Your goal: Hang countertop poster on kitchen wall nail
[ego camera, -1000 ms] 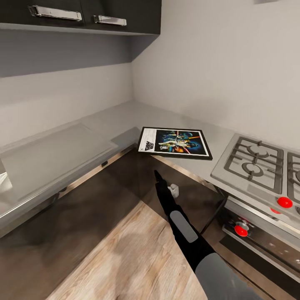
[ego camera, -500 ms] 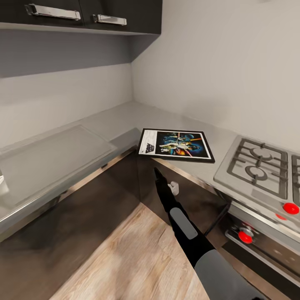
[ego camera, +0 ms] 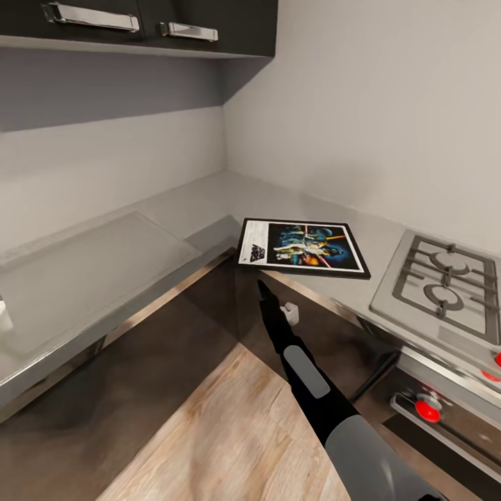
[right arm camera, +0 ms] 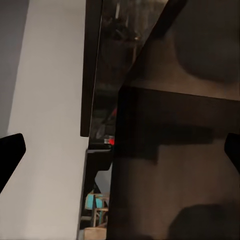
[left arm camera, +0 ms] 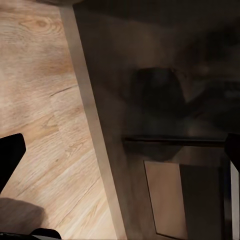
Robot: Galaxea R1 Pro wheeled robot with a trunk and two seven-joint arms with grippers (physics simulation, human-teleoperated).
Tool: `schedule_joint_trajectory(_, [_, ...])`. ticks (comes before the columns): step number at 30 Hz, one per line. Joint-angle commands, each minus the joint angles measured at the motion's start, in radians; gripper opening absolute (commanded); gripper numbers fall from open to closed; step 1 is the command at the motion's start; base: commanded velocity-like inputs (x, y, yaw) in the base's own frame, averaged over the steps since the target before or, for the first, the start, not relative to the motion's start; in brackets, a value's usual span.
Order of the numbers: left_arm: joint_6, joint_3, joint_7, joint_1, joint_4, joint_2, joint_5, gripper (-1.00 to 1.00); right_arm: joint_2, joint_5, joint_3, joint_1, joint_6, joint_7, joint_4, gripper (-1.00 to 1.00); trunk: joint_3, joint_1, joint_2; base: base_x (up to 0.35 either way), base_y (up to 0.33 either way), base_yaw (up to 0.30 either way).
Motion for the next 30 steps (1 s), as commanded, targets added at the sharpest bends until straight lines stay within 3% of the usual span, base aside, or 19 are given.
schedule_joint_trajectory(1, [0.008,0.000,-0.002,0.001,-0.002,0.000,0.004,1.00,0.000,-0.010,0.003,-0.001,-0.006,0.005,0.002,1.00,-0.001,0.000,0.000,0.030,0.036,0.000])
schedule_joint_trajectory(30, [0.008,0.000,-0.002,0.001,-0.001,0.001,0.004,1.00,0.000,-0.010,0.005,-0.010,-0.005,-0.040,-0.001,1.00,-0.001,0.000,0.000,0.008,0.069,0.000])
